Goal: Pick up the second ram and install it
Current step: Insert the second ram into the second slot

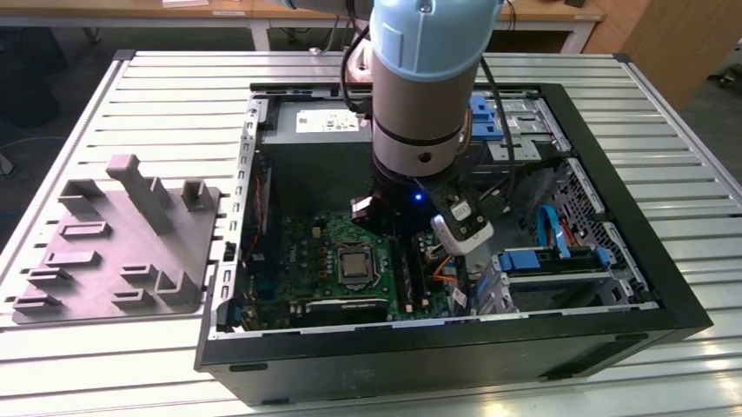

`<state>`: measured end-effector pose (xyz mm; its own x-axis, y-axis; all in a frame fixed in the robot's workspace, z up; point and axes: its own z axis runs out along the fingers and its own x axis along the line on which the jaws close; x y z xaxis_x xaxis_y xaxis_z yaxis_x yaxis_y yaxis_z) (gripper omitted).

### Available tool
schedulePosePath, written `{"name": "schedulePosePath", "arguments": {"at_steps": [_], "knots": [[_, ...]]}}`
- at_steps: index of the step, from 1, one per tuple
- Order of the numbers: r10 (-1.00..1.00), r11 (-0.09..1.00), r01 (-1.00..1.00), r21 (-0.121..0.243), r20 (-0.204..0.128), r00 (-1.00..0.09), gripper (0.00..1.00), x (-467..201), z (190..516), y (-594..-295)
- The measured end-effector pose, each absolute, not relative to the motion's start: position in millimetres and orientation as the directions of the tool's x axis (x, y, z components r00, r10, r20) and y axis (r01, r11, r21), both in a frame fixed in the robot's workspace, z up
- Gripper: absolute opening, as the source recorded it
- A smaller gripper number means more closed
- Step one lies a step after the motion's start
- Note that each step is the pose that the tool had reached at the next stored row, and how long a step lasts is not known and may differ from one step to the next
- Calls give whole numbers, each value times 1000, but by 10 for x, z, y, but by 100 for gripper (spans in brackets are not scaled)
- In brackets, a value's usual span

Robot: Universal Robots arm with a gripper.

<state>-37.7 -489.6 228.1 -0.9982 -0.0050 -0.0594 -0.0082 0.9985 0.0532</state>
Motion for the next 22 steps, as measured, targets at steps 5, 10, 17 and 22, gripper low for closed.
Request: {"name": "schedulePosePath", "arguments": {"at_steps": [5, 10, 17, 22], "knots": [[-5, 999, -8, 54, -60, -998, 12, -377, 2272, -4895], [-5, 999, -8, 53, -60, -998, 12, -380, 2269, -4896], [-5, 998, -8, 54, -60, -998, 12, -386, 2255, -4896], [-5, 998, -8, 55, -60, -998, 12, -391, 2247, -4894]]}}
